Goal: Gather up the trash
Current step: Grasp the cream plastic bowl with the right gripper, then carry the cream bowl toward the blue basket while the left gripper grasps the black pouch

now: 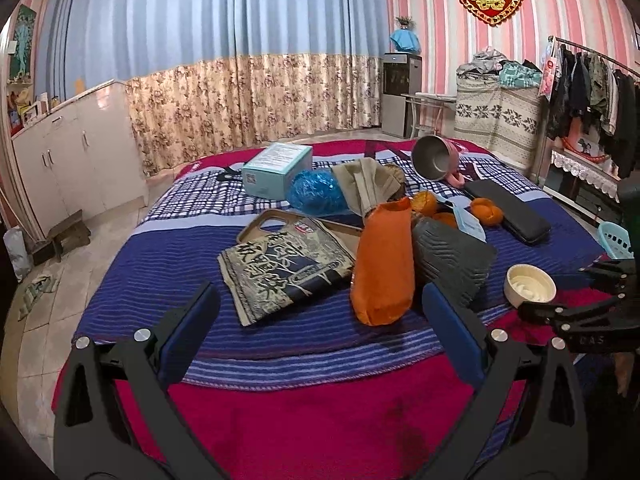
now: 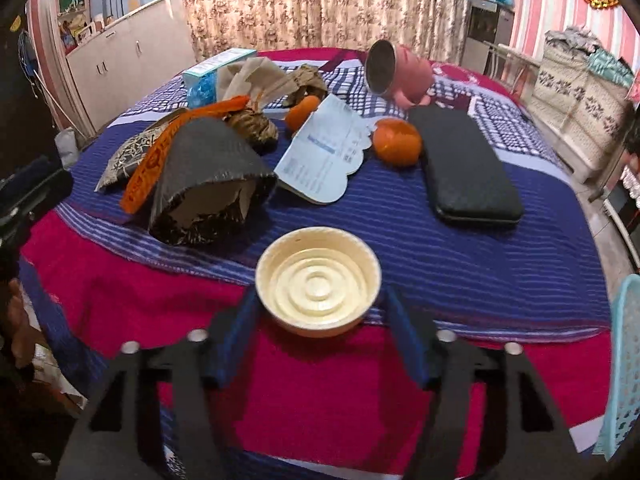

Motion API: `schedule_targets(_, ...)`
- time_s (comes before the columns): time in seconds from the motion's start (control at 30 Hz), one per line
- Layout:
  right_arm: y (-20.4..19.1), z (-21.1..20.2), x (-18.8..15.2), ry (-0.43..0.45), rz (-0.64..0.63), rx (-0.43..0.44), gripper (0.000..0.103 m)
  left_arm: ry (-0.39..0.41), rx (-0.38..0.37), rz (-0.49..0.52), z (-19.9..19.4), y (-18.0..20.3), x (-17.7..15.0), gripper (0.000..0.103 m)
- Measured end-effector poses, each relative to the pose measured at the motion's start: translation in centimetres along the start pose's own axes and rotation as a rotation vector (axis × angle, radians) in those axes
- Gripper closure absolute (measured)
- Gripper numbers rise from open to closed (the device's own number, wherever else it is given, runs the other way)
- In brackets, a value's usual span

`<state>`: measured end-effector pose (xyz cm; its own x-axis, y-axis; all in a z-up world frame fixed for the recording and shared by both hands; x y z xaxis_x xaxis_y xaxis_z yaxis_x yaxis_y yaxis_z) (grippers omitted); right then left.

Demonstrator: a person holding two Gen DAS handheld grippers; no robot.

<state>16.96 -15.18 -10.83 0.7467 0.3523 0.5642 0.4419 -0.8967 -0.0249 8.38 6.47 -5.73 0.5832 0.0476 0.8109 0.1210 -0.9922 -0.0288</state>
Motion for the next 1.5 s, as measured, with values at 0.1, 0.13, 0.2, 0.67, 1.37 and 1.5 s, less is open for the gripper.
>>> schedule_targets(0.1, -0.1, 0.1, 0.1, 0.002, -0.009, 0.017, 0.044, -0.011, -0.012, 0.005, 0.3, 0.7, 0.1, 0.005)
schedule_targets(0.13, -0.1, 0.0, 0.0, 0.003, -0.010, 0.022, 0.044, -0.017, -0.023, 0.006, 0.4, 1.0, 0.1, 0.005)
schedule_targets(0.2, -0.4, 0.1, 0.1, -0.005, -0.021, 0.031, 0.043, -0.020, -0.039, 0.006, 0.3, 1.6, 0.4, 0.005)
schedule_targets(0.67, 2.0, -2.4, 0.4, 0.086, 0.072, 0.077, 0.042, -0.070, -0.082, 0.023, 0.8, 6.4, 2.0, 0.005)
schedule_targets(1.37, 12.5, -10.4, -1.7, 0.281, 0.274, -0.123, 0.042, -0.287, -0.038, -0.040, 9.6, 10.5, 3.4, 0.006)
schedule_targets(1.5, 12.7, -10.3, -1.7, 0.282, 0.273, -0.129, 0.042, -0.362, -0.091, -0.068, 11.0, 10.4, 3.1, 0.008)
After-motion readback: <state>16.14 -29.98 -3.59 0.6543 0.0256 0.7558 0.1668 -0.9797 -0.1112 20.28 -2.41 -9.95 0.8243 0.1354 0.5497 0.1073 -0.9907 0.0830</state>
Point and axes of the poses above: each gripper's, at about its wrist camera, not at the fingertips, and z roughly the way its jaws point, y to its right, x to its top, the point moved 2 cm from there along z, roughly the way its jaws point, and after that the axes turned 4 degrees about -y, right-handed, at the moved point
